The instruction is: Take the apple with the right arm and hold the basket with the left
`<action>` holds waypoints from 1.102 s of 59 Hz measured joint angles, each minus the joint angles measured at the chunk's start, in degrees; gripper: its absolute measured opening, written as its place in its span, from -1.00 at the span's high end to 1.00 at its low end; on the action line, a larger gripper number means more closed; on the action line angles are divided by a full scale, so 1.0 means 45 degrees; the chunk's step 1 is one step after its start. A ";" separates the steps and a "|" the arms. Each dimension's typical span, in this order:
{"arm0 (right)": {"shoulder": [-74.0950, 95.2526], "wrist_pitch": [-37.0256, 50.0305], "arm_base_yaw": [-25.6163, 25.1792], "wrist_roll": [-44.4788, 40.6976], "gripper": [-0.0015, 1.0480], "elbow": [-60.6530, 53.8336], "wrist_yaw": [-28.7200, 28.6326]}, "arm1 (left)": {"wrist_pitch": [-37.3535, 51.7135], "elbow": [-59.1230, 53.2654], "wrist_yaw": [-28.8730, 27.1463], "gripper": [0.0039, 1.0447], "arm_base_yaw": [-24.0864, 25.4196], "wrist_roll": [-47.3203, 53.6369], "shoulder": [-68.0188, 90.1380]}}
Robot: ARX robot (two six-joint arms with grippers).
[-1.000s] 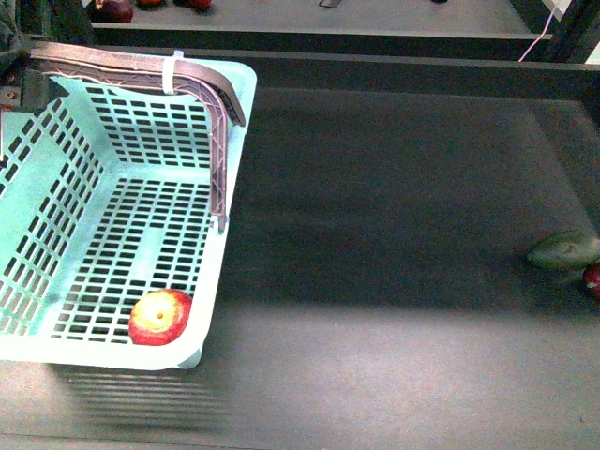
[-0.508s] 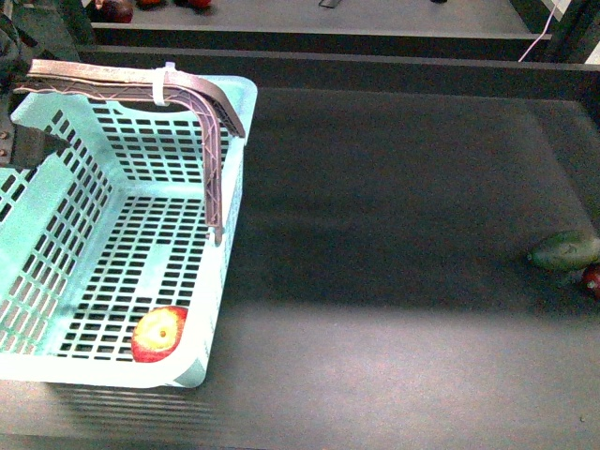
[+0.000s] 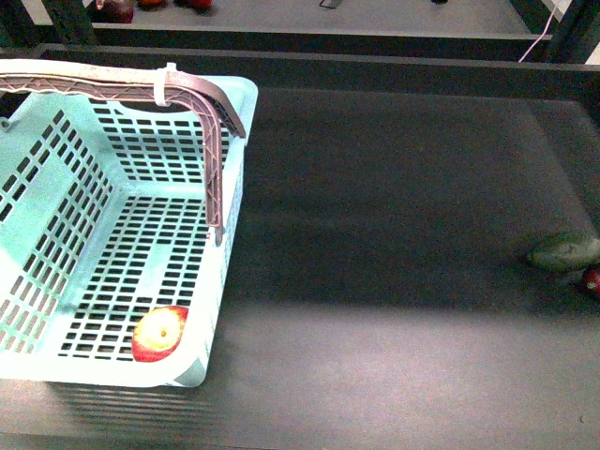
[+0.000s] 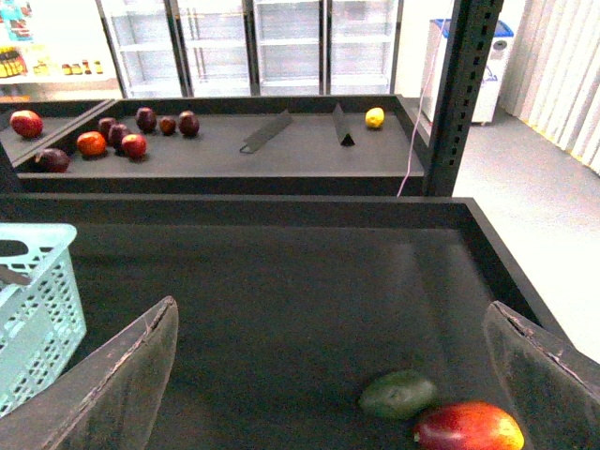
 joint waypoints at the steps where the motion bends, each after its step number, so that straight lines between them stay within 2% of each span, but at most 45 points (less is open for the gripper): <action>1: 0.0000 0.0000 0.0000 0.0000 -0.83 0.0000 0.0000 | 0.0675 -0.0277 -0.0146 -0.79 0.0000 0.0588 -0.0044; 4: 0.0000 0.0000 0.0000 0.0000 -0.83 0.0000 0.0005 | 0.5042 -0.2157 -0.0296 -0.59 0.0024 0.3881 -0.0257; 5: 0.0000 0.0000 0.0000 0.0000 -0.83 0.0000 0.0005 | 0.5756 -0.2497 -0.0296 -0.55 0.0034 0.4192 -0.0291; 8: 0.0000 0.0000 0.0000 0.0000 -0.83 0.0000 0.0005 | 0.9666 -0.4352 -0.0257 -0.35 0.0107 0.8204 -0.0573; 12: 0.0000 0.0000 0.0000 0.0000 -0.83 0.0000 0.0005 | 1.2585 -0.5756 -0.0146 -0.11 0.0199 1.1982 -0.1180; 16: 0.0000 0.0000 0.0000 0.0000 -0.83 0.0000 0.0000 | 1.3920 -0.6533 -0.0102 0.13 0.0316 1.4581 -0.1943; 21: 0.0000 0.0000 0.0000 0.0000 -0.83 0.0000 0.0005 | 1.4188 -0.7485 0.0010 0.48 0.0481 1.6276 -0.2788; 29: 0.0000 0.0000 0.0000 0.0000 -0.83 0.0000 0.0005 | 1.4178 -0.8704 0.0821 0.95 0.1054 1.7058 -0.3711; 56: 0.0000 0.0000 0.0000 0.0000 -0.83 0.0000 0.0000 | 1.2269 -1.1030 0.0865 0.94 0.1311 1.7345 -0.7980; 61: 0.0000 0.0000 0.0000 0.0000 -0.83 0.0000 0.0005 | 1.2706 -1.1555 0.0865 0.94 0.1311 1.7350 -0.8213; 65: 0.0000 0.0000 0.0000 0.0000 -0.83 0.0000 0.0005 | 1.1905 -1.1822 0.0869 0.94 0.1311 1.7374 -0.9049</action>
